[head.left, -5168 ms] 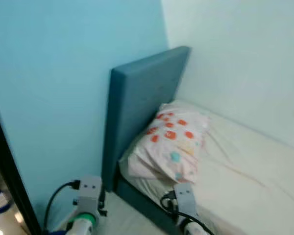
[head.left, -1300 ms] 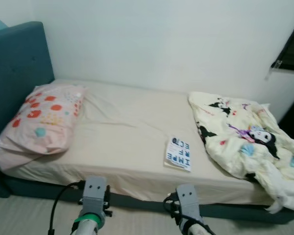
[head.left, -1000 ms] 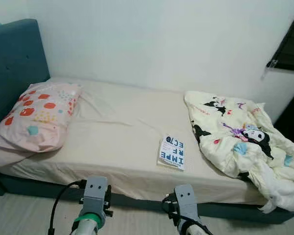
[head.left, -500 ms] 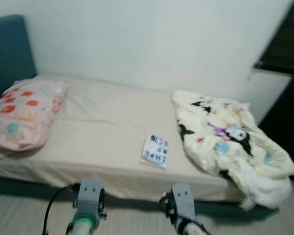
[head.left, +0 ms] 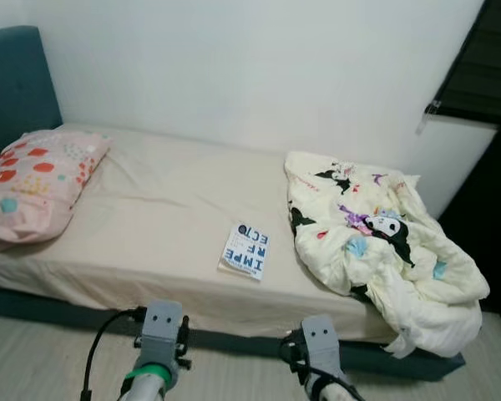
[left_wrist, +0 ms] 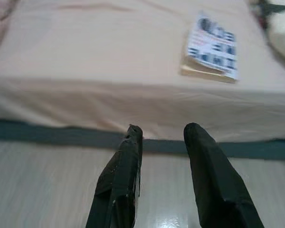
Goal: Clean up the room
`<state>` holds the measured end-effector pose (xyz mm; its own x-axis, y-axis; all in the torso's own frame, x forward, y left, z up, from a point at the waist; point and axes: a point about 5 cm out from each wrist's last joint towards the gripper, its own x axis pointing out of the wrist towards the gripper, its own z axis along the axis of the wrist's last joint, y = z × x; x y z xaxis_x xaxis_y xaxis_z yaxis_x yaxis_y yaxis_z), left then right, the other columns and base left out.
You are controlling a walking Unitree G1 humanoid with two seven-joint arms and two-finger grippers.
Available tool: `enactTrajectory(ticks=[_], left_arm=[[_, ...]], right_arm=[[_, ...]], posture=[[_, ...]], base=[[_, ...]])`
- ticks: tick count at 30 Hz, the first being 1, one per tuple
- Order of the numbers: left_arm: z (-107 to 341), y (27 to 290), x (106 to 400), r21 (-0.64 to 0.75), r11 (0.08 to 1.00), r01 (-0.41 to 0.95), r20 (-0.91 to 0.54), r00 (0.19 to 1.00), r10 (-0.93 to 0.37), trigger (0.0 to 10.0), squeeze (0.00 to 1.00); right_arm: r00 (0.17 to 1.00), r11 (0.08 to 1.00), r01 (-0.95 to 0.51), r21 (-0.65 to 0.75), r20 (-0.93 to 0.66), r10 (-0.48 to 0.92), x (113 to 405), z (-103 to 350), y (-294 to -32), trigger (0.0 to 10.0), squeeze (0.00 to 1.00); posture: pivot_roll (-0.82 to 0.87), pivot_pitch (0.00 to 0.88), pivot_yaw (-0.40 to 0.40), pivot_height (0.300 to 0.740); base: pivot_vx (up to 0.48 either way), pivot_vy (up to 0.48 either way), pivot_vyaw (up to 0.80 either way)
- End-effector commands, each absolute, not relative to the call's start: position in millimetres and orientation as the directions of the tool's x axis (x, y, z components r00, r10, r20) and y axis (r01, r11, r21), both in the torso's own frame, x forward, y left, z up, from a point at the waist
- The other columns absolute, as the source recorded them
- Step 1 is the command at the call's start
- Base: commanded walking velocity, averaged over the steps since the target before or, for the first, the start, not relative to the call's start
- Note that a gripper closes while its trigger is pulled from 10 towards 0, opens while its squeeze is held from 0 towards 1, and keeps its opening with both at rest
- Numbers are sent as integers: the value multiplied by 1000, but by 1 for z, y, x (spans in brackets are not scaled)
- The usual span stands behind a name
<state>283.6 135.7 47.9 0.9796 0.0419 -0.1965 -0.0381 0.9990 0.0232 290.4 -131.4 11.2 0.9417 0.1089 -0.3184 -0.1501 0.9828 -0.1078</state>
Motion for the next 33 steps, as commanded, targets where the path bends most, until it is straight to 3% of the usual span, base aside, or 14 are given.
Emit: enactTrajectory(ticks=[1, 11, 33], left_arm=[[42, 135, 280, 6, 999, -44, -228, 973, 44, 10000, 0], [44, 138, 281, -1, 999, -54, -216, 975, 53, 10000, 0], [36, 140, 281, 55, 998, -31, -268, 962, 45, 10000, 0]], right_arm=[[936, 984, -144, -109, -338, 100, 287, 7, -134, 10000, 0], [936, 984, -144, -108, -337, 100, 287, 7, -134, 10000, 0], [933, 986, -131, -107, -350, 87, 285, 4, -135, 10000, 0]], posture=[[17, 14, -38, 740], [19, 10, -37, 740], [14, 15, -20, 740]], base=[[0, 300, 0], [0, 448, 0], [0, 0, 0]])
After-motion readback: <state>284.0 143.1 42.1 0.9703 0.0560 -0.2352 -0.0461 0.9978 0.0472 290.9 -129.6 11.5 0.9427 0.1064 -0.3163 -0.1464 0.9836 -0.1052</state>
